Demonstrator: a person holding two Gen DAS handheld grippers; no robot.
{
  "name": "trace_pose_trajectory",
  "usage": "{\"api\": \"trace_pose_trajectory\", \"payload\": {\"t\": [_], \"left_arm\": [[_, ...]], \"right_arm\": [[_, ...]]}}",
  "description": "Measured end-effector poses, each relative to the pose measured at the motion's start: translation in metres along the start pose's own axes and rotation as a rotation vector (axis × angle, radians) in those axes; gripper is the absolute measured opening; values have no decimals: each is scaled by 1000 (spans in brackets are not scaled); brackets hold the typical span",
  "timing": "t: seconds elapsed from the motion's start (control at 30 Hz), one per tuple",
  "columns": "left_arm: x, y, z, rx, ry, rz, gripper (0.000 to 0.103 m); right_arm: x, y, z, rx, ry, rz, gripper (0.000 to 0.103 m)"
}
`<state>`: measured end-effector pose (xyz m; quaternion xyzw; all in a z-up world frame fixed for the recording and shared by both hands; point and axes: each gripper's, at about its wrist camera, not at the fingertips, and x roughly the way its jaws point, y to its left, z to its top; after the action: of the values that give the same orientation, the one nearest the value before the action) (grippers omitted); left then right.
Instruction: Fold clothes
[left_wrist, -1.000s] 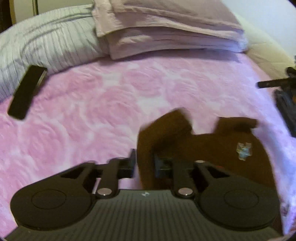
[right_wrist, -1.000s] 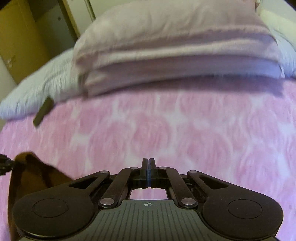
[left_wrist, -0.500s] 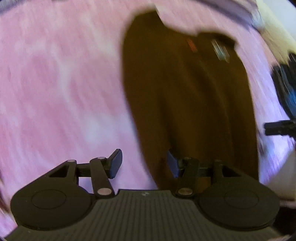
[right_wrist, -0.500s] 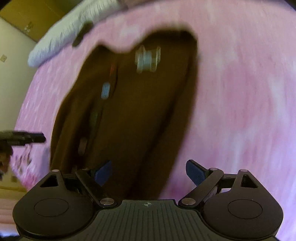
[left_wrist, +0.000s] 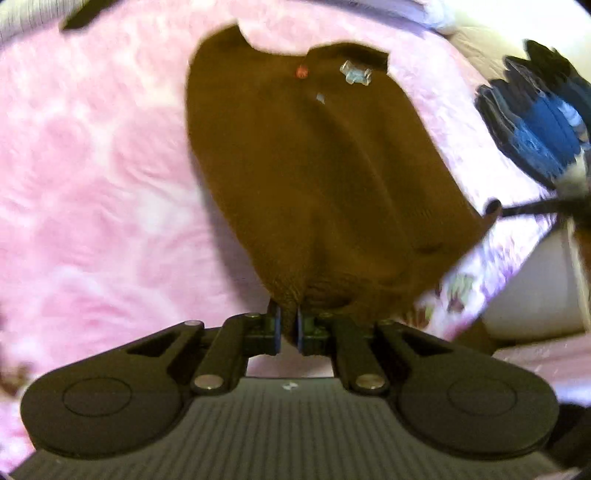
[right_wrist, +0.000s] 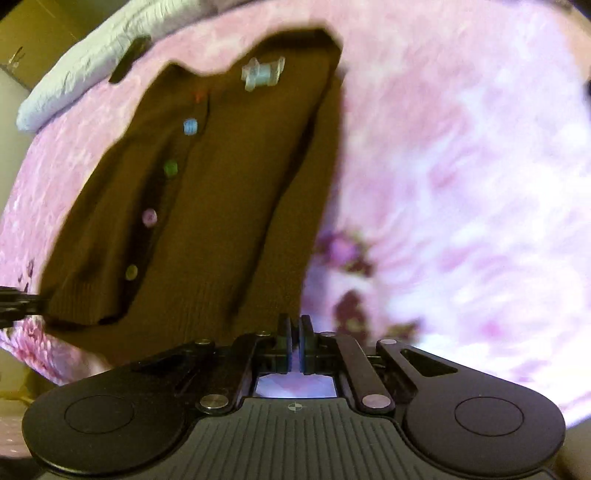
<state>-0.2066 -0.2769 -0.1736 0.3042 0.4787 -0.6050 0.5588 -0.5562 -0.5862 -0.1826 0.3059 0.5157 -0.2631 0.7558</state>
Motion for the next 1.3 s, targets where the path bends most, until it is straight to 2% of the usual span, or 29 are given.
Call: {"api": "trace_pose_trajectory", "payload": {"t": [0.1,0.13,0.2,0.27,0.33,0.37,0.4,0.43,0.5,0.57,0.6,0.63,0.67,0.7,0.73,0.8,0.83,0.9,0.97,1.03,1.1,1.2,1.3], "left_arm": [[7,12,-15,-50,44,27,7],[17,14,-22,-66,66,42,12],[27,2,-31,4,78,116,15],[34,-14,-39,94,82,200,26],[23,-34,-50,224,7,253,36],[20,-44,-54,279,-21,248,46],[20,-54,-56,324,-39,227,50],[24,-63,-57,368,-41,203,54],[46,-79,-59,466,-17,181,54],[70,-80,-64,540,13,232,50],[80,-77,-65,534,30,251,46],[86,-71,-60,489,34,241,35],[85,-62,-54,424,33,217,18],[80,-53,-48,360,32,206,8],[71,-44,-44,328,24,208,5],[51,-37,-42,333,4,236,3],[41,-34,-42,340,-7,252,3],[21,-32,-44,351,-25,260,2],[3,-45,-50,396,-41,224,2],[-2,-69,-59,477,-26,196,2],[5,-82,-75,520,16,168,2],[27,-87,-98,526,99,143,2],[43,-83,-105,469,159,136,3]], "right_arm": [[-27,-16,-12,54,-3,-84,0],[-28,-19,-16,63,-1,-94,0],[-22,-6,-21,11,1,-92,0],[-12,18,-28,-63,-3,-57,3],[5,48,-37,-141,-9,4,43],[13,62,-43,-175,-14,35,86],[22,76,-49,-208,-18,67,90],[30,86,-57,-235,-19,106,90],[46,106,-71,-298,-14,137,90],[66,129,-80,-376,-33,123,89],[75,138,-83,-409,-44,107,89],[84,141,-83,-427,-56,93,89],[93,143,-82,-441,-69,80,89],[97,141,-78,-445,-83,77,85],[97,134,-74,-434,-89,69,74],[92,112,-64,-389,-85,48,7],[84,98,-59,-382,-77,12,4],[66,69,-57,-416,-72,-71,3],[38,43,-64,-432,-72,-121,3],[9,25,-77,-439,-82,-159,3],[-3,16,-93,-405,-69,-173,3],[0,-11,-112,-181,-10,-141,3],[13,-60,-138,232,45,-102,4]]}}
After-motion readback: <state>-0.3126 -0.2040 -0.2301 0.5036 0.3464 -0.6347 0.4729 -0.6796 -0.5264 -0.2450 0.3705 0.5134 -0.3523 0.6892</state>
